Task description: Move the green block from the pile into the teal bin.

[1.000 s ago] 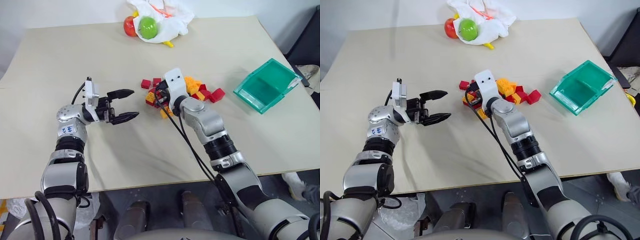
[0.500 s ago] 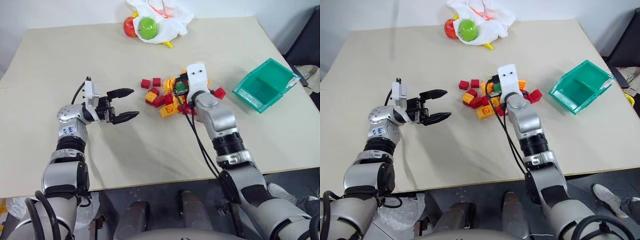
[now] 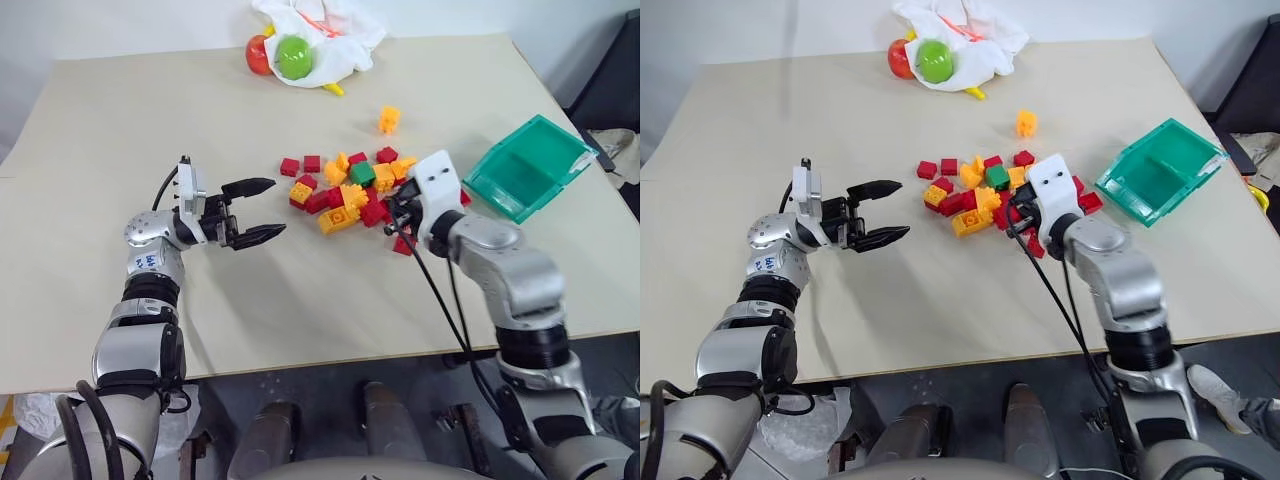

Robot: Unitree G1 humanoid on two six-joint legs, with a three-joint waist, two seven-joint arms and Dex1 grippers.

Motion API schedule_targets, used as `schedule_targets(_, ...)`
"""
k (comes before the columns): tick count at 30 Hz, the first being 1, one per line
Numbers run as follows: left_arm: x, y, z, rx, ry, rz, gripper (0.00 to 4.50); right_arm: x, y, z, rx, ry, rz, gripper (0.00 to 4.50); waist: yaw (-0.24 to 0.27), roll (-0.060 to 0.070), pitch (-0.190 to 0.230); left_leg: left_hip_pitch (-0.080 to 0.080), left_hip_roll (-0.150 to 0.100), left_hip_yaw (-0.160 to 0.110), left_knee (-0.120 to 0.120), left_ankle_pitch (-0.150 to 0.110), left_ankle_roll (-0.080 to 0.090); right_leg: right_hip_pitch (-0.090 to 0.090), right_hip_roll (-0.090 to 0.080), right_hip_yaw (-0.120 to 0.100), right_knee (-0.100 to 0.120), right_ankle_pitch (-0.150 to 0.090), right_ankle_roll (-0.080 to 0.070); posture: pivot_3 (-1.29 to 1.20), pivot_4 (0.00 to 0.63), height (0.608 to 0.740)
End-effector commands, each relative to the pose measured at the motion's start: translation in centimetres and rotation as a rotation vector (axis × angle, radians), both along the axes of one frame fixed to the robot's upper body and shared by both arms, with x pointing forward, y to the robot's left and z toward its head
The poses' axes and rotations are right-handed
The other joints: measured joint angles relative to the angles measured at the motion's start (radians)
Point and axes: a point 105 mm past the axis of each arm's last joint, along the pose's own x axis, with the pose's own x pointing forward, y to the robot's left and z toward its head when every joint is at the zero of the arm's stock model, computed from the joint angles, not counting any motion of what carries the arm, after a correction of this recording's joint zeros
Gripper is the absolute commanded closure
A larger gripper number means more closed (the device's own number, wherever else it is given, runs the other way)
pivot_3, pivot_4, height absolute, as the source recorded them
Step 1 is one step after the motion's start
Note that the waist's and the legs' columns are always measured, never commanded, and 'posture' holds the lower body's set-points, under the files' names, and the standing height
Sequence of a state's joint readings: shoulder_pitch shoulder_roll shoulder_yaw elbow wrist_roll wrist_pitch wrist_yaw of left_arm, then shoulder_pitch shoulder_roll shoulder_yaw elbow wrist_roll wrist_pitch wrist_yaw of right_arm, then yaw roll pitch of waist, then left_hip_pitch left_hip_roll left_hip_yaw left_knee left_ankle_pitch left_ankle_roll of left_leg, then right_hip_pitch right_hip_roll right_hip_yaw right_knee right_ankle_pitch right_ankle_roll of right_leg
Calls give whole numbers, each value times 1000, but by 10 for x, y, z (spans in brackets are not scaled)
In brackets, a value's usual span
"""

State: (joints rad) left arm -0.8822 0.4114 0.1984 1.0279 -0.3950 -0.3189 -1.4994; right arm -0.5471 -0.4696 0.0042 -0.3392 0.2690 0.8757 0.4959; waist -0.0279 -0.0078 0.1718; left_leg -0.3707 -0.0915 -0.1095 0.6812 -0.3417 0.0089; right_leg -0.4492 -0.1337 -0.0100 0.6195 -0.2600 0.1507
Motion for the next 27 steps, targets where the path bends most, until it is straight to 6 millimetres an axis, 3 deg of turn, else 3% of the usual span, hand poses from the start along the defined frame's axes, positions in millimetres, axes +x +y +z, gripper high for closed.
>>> schedule_targets(1, -3, 3, 4, 0, -32, -4, 0, -19, -16, 20, -15, -65, 103, 4283, 3, 0, 0, 0, 0, 0, 0, 0, 1, 1, 0, 0, -1, 0, 1, 0, 150, 740)
schedule_targets(3, -3, 4, 3, 2, -30, -6, 0, -33, -30, 24, -33, -51, 156, 3880, 14, 0, 0, 0, 0, 0, 1, 0, 1, 2, 0, 0, -2, 1, 1, 0, 150, 740)
schedule_targets(6, -4, 5, 3, 5, -28, -7, 0, -41, -46, 31, -34, -51, 162, 2870, 26, 0, 0, 0, 0, 1, 1, -1, 2, 2, 0, 0, -3, 1, 1, 0, 150, 740)
schedule_targets(11, -6, 10, 3, 12, -29, -7, 0, -68, -102, 33, -107, -9, 85, 1265, 33, -1, 0, 0, 0, 1, 0, -1, 2, 3, 0, -1, -6, 1, 2, 0, 150, 740)
schedule_targets(15, -6, 12, 4, 17, -28, -6, 0, -84, -128, 30, -154, 26, 19, 12, 43, -1, 0, 0, 0, 2, 1, -2, 4, 4, 0, -1, -8, 2, 4, 0, 150, 740)
schedule_targets(19, -5, 13, 5, 21, -27, -4, 0, -93, -134, 32, -168, 27, -19, 12, 43, -1, 0, 1, 1, 6, 1, -3, 5, 4, 0, 1, -9, 3, 4, 0, 150, 740)
schedule_targets(23, -4, 13, 6, 20, -28, -3, 0, -94, -125, 36, -161, 9, -22, 12, 44, -1, 0, 1, 1, 6, 1, -3, 5, 4, 0, 2, -9, 4, 4, 0, 150, 740)
schedule_targets(27, -4, 11, 6, 19, -27, -2, 0, -73, -105, 40, -111, -8, -39, 12, 45, -1, 0, 1, 1, 6, 2, -3, 5, 4, -1, 2, -9, 4, 4, 0, 150, 740)
